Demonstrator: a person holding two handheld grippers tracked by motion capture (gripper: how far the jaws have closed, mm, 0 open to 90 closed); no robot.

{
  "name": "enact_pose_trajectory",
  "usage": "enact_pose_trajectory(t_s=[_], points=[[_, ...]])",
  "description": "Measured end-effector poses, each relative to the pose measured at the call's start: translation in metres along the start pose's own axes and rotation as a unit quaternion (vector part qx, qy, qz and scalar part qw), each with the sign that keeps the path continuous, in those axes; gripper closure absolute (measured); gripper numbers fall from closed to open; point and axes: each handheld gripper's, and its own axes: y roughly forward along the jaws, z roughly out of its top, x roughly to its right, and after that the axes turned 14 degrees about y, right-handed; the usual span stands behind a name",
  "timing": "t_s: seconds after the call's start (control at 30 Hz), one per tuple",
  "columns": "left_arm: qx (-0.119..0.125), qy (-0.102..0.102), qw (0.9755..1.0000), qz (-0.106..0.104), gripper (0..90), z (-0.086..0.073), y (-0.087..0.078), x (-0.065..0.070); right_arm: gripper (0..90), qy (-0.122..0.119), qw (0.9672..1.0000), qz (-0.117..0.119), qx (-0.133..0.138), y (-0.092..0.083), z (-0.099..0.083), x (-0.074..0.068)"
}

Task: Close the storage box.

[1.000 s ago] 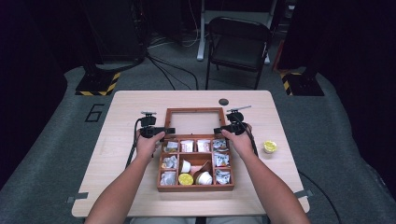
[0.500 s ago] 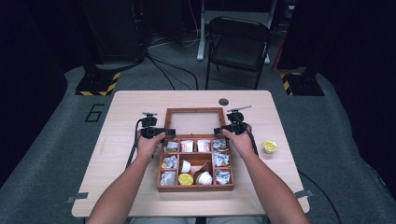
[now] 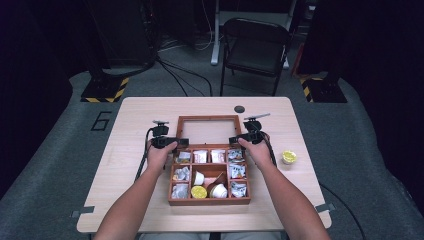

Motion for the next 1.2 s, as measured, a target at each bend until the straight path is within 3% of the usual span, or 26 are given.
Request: enact_pose_trajectory(t_s=[0.5,0.73,0.83,1.03,1.2], points=[[0.004,-0.012,0.9999,-0.011,31.6,0.0004,0.0023,-0.0026,27.8,0.004,1.0000,0.005,-0.006,0.0015,0.0026,0.0018],[0.003,-0.014,0.9997,-0.019,33.5,0.0009,0.0002,-0.0051,29.7,0.031,0.9992,0.023,0.000,-0.0021,0.0046,0.0046],[0.003,-0.014,0.9997,-0.018,33.9,0.0007,0.0005,-0.0047,30.0,0.033,0.9990,0.029,0.002,-0.0030,0.0056,0.0063],[0.003,-0.010,0.9998,-0.019,33.8,0.0003,0.0014,-0.0067,31.4,0.024,0.9995,0.018,-0.006,0.0006,0.0047,0.0070],[0.006,-0.015,0.9997,-0.021,32.3,0.0000,0.0035,-0.0059,29.4,0.037,0.9987,0.031,-0.015,0.0053,0.0037,0.0082]])
